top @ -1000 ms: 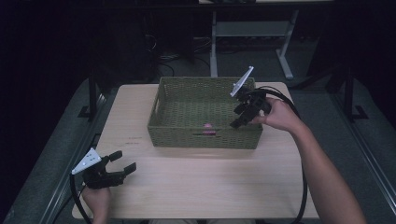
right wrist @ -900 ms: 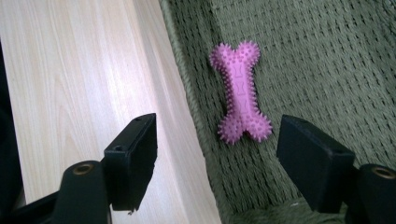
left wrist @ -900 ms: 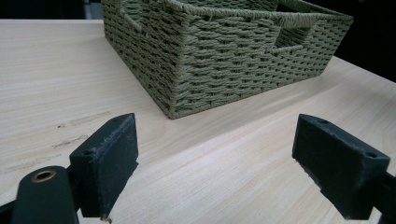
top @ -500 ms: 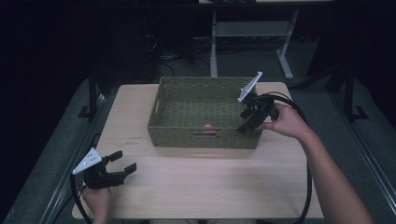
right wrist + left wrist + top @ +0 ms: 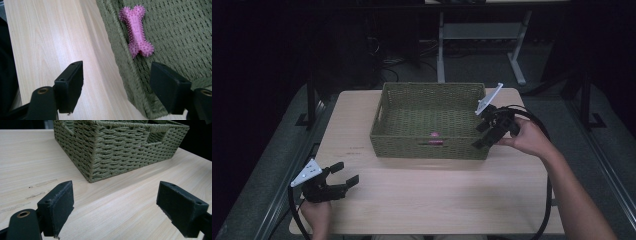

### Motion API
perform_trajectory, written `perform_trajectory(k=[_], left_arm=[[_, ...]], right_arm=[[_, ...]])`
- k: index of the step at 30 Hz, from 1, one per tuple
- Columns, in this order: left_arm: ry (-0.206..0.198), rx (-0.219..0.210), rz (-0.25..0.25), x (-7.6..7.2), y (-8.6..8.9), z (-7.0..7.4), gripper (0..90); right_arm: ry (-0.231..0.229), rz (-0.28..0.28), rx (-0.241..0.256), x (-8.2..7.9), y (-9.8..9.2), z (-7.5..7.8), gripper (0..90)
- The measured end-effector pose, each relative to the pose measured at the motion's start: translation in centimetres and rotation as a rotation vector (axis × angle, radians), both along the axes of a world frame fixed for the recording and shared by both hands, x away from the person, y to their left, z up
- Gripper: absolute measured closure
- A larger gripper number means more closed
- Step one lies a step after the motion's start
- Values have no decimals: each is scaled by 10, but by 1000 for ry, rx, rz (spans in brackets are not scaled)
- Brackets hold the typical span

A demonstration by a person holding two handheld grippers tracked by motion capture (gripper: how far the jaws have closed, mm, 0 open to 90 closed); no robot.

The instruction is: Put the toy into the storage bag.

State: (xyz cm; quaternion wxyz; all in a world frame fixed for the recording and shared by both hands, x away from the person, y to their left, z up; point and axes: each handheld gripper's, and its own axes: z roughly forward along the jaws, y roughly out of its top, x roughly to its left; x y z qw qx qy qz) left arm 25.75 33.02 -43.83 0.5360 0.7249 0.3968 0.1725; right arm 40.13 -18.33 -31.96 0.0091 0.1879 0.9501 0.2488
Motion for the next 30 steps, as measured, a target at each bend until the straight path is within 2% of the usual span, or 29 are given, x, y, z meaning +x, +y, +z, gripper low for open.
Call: perform_trajectory(k=[18, 30], left_arm=[[1, 3, 1, 0, -1, 0, 139], [0, 4, 1, -1, -1, 0, 139]], right_arm=[[-15, -26, 10, -25, -24, -16, 262], [3, -55, 35, -39, -39, -33, 245]])
